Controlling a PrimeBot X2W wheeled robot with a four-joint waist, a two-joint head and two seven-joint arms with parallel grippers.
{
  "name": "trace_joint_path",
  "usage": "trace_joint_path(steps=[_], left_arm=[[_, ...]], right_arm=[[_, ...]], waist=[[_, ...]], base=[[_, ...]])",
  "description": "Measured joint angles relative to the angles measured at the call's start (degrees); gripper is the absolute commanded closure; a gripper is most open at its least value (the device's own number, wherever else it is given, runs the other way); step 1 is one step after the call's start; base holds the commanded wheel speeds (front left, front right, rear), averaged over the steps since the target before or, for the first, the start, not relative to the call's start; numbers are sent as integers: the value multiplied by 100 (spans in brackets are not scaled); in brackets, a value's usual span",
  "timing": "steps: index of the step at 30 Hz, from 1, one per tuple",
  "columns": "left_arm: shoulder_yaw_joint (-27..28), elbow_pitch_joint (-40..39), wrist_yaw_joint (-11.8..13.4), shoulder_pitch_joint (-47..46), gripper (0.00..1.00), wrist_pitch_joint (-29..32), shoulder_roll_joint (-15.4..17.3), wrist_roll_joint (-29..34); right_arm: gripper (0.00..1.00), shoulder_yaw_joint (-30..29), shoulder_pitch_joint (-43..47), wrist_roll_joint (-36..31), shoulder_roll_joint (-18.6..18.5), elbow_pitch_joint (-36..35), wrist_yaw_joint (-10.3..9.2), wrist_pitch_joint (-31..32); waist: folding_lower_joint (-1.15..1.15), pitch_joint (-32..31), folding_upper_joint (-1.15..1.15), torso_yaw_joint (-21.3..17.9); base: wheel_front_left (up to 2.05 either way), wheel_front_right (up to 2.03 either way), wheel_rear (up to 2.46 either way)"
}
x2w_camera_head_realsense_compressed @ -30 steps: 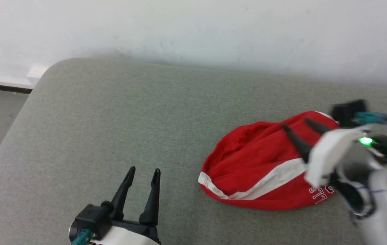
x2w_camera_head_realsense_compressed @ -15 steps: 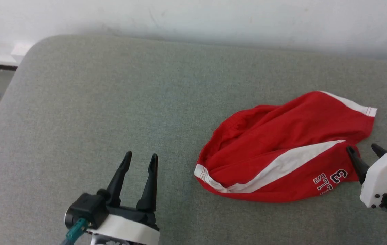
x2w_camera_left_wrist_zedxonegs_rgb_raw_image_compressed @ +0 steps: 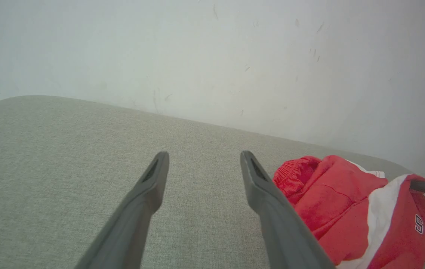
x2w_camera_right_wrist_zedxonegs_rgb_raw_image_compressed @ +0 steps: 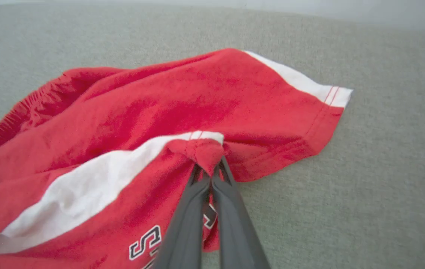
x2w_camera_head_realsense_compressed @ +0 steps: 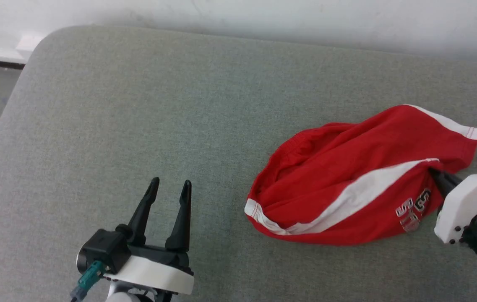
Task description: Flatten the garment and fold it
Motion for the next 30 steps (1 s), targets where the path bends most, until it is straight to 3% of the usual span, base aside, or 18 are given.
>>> trace_joint_path(steps=[6,13,18,22,23,24,30], left_arm=[[12,15,1,108,0,0,-2,0],[21,-2,8,294,0,0,-3,0],[38,-11,8,380,0,0,-4,0],[46,5,8,410,0,0,-4,0],[46,13,8,410,0,0,-4,0],[46,25,8,410,0,0,-4,1],[11,99,8,491,0,0,-4,7]], right_arm=[[100,-201,173,111,-22,-862,1,-171],[100,-860,1881,212,492,-1595,1,-105],[100,-962,3120,326,827,-1551,1,136],[100,-887,3412,151,886,-1241,1,309],[27,-890,3396,76,895,-1201,1,281],[0,-895,3360,-7,895,-1181,1,238],[0,-1104,2813,410,911,-1597,1,197]], waist=[[-1,-277,0,-187],[-2,-587,0,-445],[-2,-661,0,-556],[-1,-663,0,-596],[-1,-673,0,-602],[-1,-690,0,-607],[-1,-853,0,-608]], base=[[0,0,0],[0,0,0],[0,0,0],[0,0,0],[0,0,0],[0,0,0],[0,0,0]])
